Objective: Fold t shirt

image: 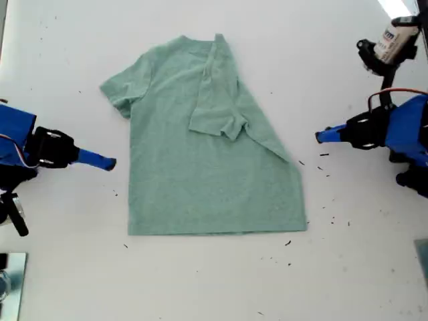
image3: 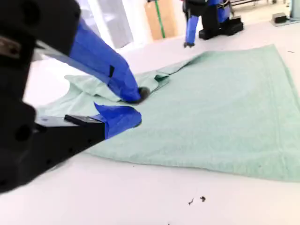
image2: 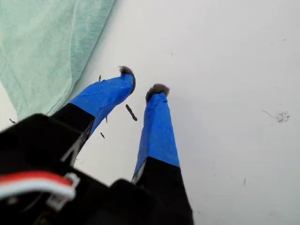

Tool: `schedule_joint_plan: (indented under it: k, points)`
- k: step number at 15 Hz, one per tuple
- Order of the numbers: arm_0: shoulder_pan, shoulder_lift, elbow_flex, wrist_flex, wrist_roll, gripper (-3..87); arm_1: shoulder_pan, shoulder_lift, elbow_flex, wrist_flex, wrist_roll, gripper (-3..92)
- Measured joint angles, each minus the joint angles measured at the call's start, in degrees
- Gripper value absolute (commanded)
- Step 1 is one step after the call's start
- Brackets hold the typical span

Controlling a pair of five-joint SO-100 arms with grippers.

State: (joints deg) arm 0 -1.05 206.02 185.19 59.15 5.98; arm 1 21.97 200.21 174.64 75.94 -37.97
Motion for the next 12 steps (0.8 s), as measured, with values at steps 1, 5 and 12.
schedule_joint_plan:
  k: [1, 5, 12]
  points:
    - [0.26, 0.00, 0.00, 0.00, -2.37, 10.9, 0.00, 0.00, 0.00, 0.00, 0.00, 8.7]
    - [-2.37, 0.00, 0.00, 0.18, 0.44, -0.1, -1.58, 0.00, 0.00, 0.00, 8.88, 9.6]
    - [-0.35, 0.00, 0.09, -2.02, 2.72, -0.1, -7.12, 0.09, 0.00, 0.00, 26.81, 2.5]
